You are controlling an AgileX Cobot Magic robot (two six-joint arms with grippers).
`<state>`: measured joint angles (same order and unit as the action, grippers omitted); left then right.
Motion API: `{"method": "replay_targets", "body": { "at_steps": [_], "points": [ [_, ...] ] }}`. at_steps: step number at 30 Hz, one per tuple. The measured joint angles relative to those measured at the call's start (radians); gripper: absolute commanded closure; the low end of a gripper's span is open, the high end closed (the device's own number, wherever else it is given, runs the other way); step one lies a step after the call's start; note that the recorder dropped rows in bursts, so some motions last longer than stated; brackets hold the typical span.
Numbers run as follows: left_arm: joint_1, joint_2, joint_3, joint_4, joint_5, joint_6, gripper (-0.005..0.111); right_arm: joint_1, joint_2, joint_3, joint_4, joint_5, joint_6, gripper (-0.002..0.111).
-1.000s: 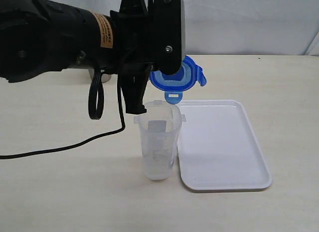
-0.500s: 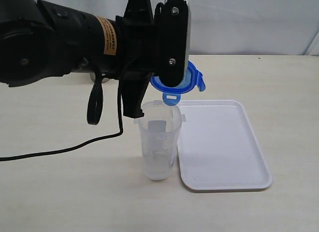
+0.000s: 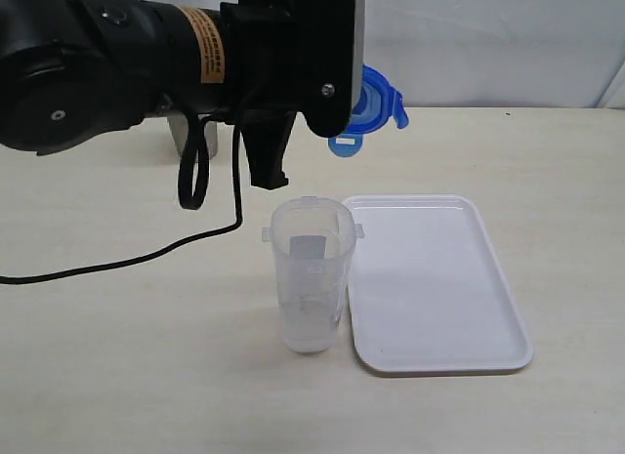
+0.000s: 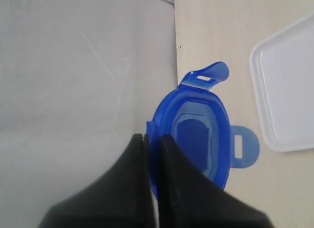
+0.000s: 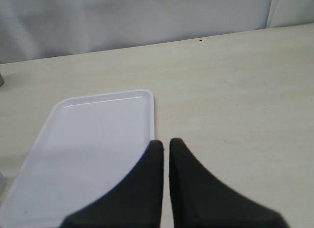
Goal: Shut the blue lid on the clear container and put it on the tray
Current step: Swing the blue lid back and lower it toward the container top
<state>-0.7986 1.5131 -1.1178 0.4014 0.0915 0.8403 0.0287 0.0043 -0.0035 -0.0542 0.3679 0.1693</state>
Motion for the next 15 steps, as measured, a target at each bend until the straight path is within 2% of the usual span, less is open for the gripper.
{"method": "replay_targets", "body": {
  "at_steps": [5, 10, 12, 15],
  "points": [
    [0.006, 0.003, 0.000, 0.157, 0.006, 0.002, 0.107, 0.000, 0.000, 0.000, 0.000, 0.000, 0.000, 0.104],
    [0.006, 0.003, 0.000, 0.324, 0.103, -0.017, 0.107, 0.000, 0.000, 0.000, 0.000, 0.000, 0.000, 0.104],
    [0.006, 0.003, 0.000, 0.447, 0.160, -0.111, 0.107, 0.000, 0.000, 0.000, 0.000, 0.000, 0.000, 0.104],
    [0.006, 0.005, 0.000, 0.719, 0.256, -0.424, 0.107, 0.000, 0.000, 0.000, 0.000, 0.000, 0.000, 0.104]
  ]
}}
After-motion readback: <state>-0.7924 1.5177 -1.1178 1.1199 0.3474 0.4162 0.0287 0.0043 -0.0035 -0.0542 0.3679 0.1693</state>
